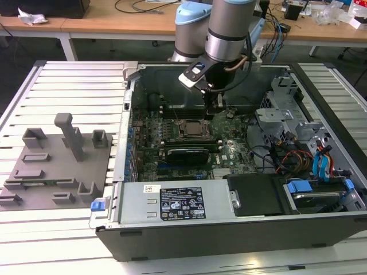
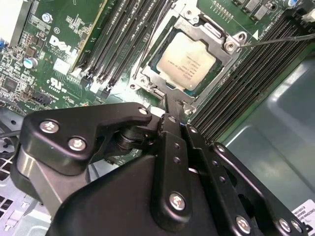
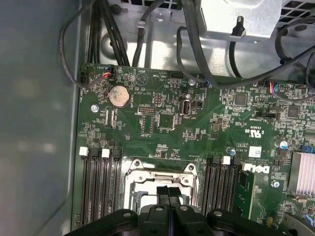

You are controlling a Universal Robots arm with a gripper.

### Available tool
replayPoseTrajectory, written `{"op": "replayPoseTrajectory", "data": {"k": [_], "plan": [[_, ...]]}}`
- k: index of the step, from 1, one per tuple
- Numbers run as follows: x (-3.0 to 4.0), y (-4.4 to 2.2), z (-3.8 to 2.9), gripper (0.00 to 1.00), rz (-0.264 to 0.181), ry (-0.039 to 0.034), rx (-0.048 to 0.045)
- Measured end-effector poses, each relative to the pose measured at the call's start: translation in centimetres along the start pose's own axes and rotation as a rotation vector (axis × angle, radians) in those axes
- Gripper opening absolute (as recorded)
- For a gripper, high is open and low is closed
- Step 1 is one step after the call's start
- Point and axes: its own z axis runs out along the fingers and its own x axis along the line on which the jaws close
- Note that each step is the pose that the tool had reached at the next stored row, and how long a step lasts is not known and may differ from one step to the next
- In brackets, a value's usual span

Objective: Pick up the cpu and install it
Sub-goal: 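Close the cpu cover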

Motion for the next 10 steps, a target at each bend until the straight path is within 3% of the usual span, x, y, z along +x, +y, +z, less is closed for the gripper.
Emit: {"op": "replayPoseTrajectory", "data": {"k": [10], "plan": [[0.05, -0.4, 0.46, 0.11, 0.0, 0.0001, -0.0001]]}}
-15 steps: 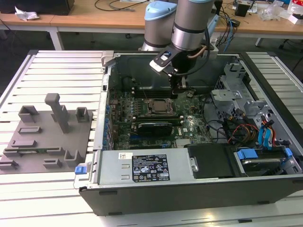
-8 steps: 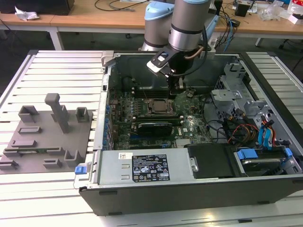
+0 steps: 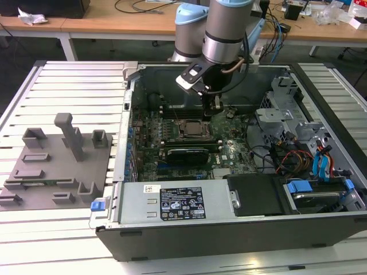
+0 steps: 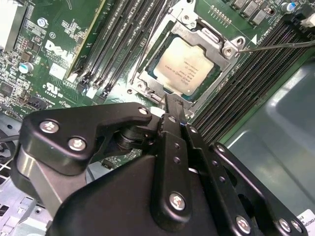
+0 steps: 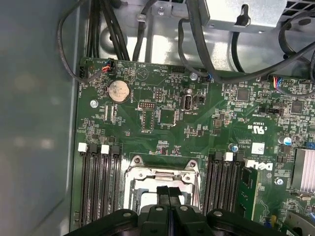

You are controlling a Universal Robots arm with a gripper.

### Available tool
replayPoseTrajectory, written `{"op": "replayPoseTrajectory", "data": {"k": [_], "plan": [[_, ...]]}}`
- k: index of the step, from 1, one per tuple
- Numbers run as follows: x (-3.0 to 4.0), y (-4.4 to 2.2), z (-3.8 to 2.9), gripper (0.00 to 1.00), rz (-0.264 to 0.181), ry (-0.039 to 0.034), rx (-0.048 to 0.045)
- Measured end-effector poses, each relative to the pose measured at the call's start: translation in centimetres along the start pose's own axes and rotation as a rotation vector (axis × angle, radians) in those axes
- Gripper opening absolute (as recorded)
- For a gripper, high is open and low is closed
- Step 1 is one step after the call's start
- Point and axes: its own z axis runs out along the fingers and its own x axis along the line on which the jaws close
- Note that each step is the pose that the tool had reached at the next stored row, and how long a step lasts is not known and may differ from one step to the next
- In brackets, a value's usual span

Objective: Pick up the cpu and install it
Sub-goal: 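Close the cpu cover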

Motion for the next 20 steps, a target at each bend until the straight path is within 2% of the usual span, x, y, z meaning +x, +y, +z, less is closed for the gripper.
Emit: {"op": "replayPoseTrajectory", "data": {"k": [4, 7, 11, 13, 14, 16, 18, 20], "plan": [[0.03, -0.15, 0.32, 0.11, 0.0, 0.0, 0.0], [0.07, -0.37, 0.86, 0.11, 0.0, 0.0, 0.0], [0.27, -2.7, 1.36, 0.11, 0.0, -0.0001, 0.0001], [0.33, -3.27, 1.75, 0.11, 0.0, 0.0, 0.0], [0.39, -3.73, 2.17, 0.11, 0.0, 0.0, 0.0], [0.49, -4.74, 2.55, 0.11, 0.0, 0.0, -0.0001], [0.54, -5.22, 2.87, 0.11, 0.0, 0.0, 0.0], [0.55, -5.3, 3.12, 0.11, 0.0, 0.0, 0.0]]}}
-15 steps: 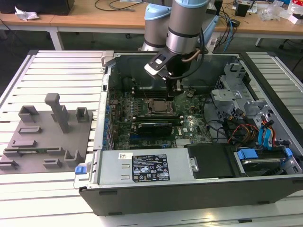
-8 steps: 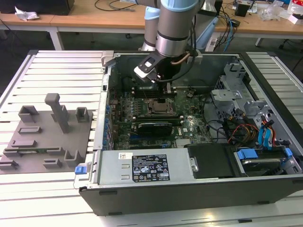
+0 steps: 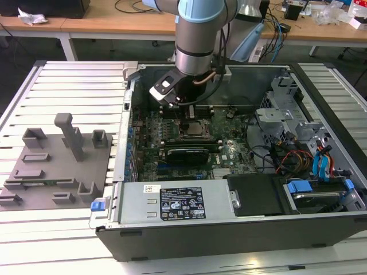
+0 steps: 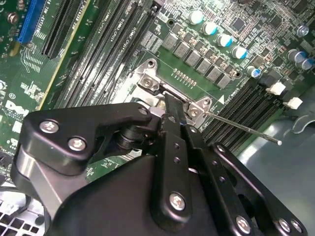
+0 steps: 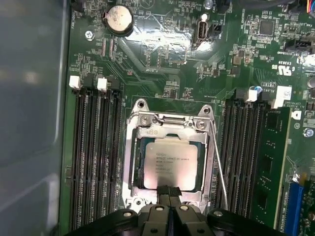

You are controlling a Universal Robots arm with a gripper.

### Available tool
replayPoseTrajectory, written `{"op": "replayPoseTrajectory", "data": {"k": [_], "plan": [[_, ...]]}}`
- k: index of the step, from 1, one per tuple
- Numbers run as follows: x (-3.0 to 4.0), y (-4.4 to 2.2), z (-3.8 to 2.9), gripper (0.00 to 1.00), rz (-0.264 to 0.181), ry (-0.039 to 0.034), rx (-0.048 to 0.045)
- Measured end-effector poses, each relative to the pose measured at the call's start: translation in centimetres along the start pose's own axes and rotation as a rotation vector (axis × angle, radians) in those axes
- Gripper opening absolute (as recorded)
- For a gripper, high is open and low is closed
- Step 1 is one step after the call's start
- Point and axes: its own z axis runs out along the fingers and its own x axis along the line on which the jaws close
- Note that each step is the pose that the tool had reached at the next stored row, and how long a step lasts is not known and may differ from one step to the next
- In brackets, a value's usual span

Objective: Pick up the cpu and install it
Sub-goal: 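Close the cpu cover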

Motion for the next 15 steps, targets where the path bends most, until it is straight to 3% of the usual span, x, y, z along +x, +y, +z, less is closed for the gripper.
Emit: {"op": "replayPoseTrajectory", "data": {"k": [8, 9, 11, 13, 15], "plan": [[-0.02, 0.38, 0.3, 0.11, 0.0, -0.0004, 0.0001], [0.0, 0.4, 0.16, 0.11, 0.0, 0.001, -0.0012], [-0.06, 0.34, -1.09, 0.11, 0.0, -0.0015, 0.0001], [-0.08, 0.3, -1.68, 0.11, 0.0, -0.0016, 0.0002], [-0.12, 0.72, -1.88, 0.11, 0.0, 0.0001, 0.0008]]}}
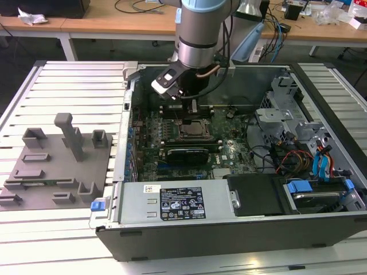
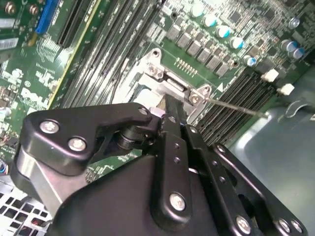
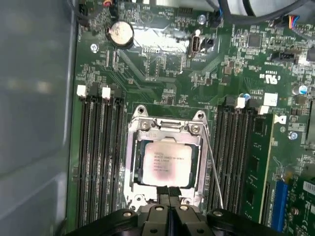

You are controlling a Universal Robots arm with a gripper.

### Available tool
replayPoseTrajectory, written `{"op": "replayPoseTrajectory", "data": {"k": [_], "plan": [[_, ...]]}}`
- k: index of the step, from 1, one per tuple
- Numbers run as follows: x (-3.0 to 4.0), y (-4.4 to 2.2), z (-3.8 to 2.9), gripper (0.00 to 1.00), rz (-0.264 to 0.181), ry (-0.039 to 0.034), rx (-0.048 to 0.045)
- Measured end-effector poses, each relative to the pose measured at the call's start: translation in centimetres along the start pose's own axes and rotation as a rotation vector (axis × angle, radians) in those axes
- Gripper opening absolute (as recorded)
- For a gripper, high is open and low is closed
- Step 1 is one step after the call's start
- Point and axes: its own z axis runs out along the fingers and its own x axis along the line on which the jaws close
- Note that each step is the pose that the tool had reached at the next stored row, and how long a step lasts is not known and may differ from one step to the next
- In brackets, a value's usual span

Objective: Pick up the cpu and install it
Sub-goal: 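Close the cpu cover, then install the first cpu locking lever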

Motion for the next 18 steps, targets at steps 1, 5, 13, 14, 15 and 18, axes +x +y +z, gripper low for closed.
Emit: {"op": "replayPoseTrajectory", "data": {"k": [1, 5, 13, 14, 15, 18], "plan": [[-0.06, 0.51, -0.13, 0.11, 0.0, 0.0012, 0.0013], [-0.17, 0.88, -2.2, 0.11, 0.0, 0.0016, 0.0013], [-0.22, 0.85, -3.35, 0.11, 0.0, 0.0018, 0.0013], [-0.22, 0.85, -3.35, 0.11, 0.0, 0.0018, 0.0013], [-0.22, 0.85, -3.35, 0.11, 0.0, 0.0018, 0.0013], [-0.22, 0.85, -3.36, 0.11, -0.033, 0.0001, 0.0001]]}}
